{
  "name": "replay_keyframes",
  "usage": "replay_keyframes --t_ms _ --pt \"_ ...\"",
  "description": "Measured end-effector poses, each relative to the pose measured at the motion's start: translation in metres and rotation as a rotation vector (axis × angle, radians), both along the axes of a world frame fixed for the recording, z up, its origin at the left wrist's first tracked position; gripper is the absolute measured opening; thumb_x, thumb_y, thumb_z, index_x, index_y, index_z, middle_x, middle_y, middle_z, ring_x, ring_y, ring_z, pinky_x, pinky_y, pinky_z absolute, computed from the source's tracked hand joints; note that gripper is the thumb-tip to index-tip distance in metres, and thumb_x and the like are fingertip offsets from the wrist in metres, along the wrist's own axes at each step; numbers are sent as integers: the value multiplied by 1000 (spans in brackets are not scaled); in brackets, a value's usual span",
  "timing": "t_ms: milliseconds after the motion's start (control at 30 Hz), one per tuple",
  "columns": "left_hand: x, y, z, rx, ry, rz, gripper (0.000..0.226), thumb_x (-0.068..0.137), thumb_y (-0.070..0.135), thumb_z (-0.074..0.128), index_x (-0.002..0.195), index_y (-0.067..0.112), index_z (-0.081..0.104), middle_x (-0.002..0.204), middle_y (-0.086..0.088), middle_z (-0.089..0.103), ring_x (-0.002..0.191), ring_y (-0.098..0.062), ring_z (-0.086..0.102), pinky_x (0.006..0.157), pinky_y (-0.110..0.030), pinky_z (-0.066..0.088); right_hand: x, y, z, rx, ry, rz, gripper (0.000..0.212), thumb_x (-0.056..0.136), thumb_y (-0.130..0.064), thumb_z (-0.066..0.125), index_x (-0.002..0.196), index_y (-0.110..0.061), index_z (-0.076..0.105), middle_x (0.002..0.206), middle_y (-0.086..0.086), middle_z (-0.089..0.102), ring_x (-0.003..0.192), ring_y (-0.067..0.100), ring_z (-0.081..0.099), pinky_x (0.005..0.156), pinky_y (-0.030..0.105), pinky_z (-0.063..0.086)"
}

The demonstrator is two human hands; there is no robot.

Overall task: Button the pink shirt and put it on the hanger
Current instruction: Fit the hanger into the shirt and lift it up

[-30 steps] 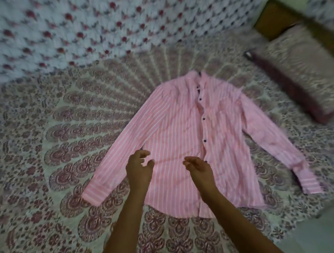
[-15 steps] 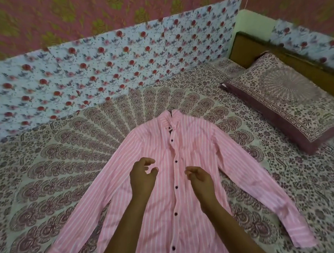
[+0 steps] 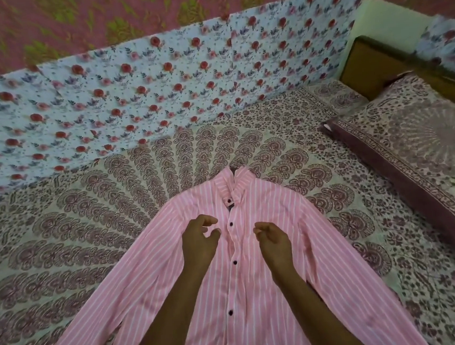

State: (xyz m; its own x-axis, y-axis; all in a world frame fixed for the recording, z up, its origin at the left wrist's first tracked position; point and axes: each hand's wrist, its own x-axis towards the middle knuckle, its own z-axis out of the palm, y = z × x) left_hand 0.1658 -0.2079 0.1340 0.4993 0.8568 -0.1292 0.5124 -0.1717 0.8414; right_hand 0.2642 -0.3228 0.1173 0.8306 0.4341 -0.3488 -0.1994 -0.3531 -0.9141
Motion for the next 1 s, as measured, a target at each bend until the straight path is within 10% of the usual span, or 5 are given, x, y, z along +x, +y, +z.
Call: replay_keyframes --t_ms 333,633,1000 --pt "88 101 -98 163 141 -102 10 81 5 62 88 11 65 94 -10 67 92 -27 60 82 -34 46 88 85 -87 -158 -211 79 28 87 -11 51 114 -8 60 116 9 64 111 25 56 89 27 41" --pt "139 173 -152 348 581 -201 51 87 26 54 135 22 39 134 -10 49 127 -30 41 102 -41 30 139 140 -133 -376 -531 201 55 88 -33 45 130 1 43 134 19 49 128 32 40 109 38 28" --pt "121 185 -182 241 311 -289 23 84 14 58 106 19 61 103 -7 67 99 -29 60 91 -48 45 143 194 -136 -502 -480 231 75 85 -58 43 132 0 37 131 21 48 125 34 42 106 46 31"
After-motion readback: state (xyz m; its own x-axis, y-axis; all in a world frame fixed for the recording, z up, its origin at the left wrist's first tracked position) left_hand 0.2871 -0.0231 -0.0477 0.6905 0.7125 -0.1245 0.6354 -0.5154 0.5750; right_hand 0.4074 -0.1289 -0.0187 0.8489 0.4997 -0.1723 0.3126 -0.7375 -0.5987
